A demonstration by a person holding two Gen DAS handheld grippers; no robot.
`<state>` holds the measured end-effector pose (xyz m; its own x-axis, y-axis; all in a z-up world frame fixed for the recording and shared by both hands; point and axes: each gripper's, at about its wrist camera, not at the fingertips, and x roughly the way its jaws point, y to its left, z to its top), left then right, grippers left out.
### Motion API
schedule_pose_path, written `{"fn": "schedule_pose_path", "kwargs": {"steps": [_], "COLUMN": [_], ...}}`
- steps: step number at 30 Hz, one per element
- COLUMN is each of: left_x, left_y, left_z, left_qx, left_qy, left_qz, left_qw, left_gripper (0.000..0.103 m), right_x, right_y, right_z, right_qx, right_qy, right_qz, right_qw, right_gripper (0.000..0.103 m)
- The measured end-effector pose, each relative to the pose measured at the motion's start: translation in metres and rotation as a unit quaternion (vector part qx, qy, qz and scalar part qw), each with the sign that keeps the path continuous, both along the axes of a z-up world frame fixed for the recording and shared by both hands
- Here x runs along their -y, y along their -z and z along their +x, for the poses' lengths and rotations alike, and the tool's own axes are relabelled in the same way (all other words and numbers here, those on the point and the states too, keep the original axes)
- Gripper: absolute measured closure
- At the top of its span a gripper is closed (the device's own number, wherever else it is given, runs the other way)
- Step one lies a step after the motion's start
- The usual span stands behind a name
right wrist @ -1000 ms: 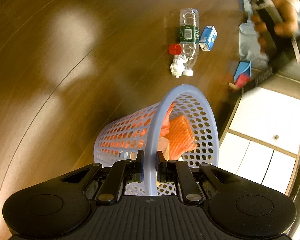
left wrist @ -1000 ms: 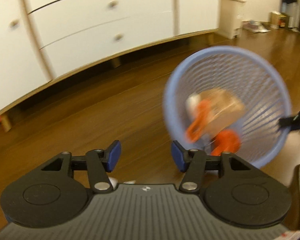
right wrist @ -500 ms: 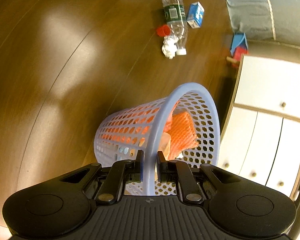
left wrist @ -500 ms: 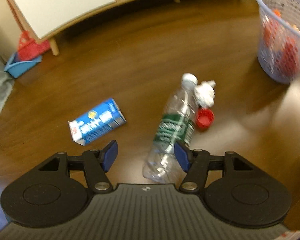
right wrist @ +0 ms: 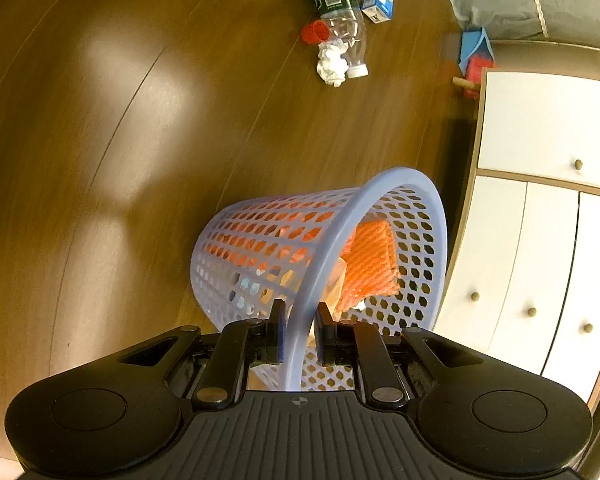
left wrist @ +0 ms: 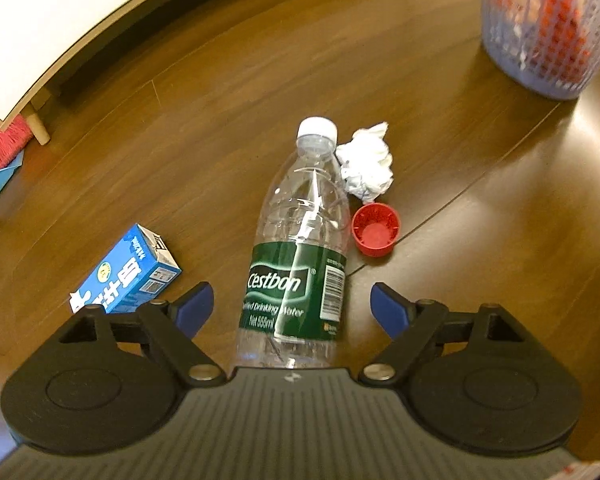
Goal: Collect trash
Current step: 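Lower the left tool onto the bottle's label and close it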
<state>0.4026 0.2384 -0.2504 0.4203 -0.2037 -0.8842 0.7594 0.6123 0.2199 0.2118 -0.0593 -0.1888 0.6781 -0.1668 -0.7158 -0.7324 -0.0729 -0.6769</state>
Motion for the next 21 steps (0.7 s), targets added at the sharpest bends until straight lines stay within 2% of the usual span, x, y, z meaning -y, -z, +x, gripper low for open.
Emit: {"fn": "schedule_pose_path", "kwargs": {"steps": [4,6,12,21], "left_x": [0.008,0.01,0.009,-0.011], "left_y": [0.015,0.023,0.024,-0.01], "left_z": [0.008,0.011,0.005,-0.009], "left_qx": [-0.001,-0.005,-0.003,-0.004], "left_qy": [-0.006,-0.006,0.003,-0.02], "left_qz": [0.02,0.033,0.039,-0.008], "left_qw": [0.9998,0.9994,0.9992,0.9998], "left_gripper": [0.022,0.041,0.044,0.045], "right_x": [0.001,0.001,-0.003,0.002], "right_y": [0.0,0.001,0.0,0.0], "right_z": [-0.001,0.0,0.001,-0.011], "right_qx": [0.002,0.003,0.005,0.007], "right_qy": [-0.005,-0.008,-0.011,-0.012], "right_qz": [-0.002,-0.004,0.0,-0.006], "right_qw": [1.0,1.0,1.0,1.0], "right_gripper": [0.092,0.092,0.092,0.092]}}
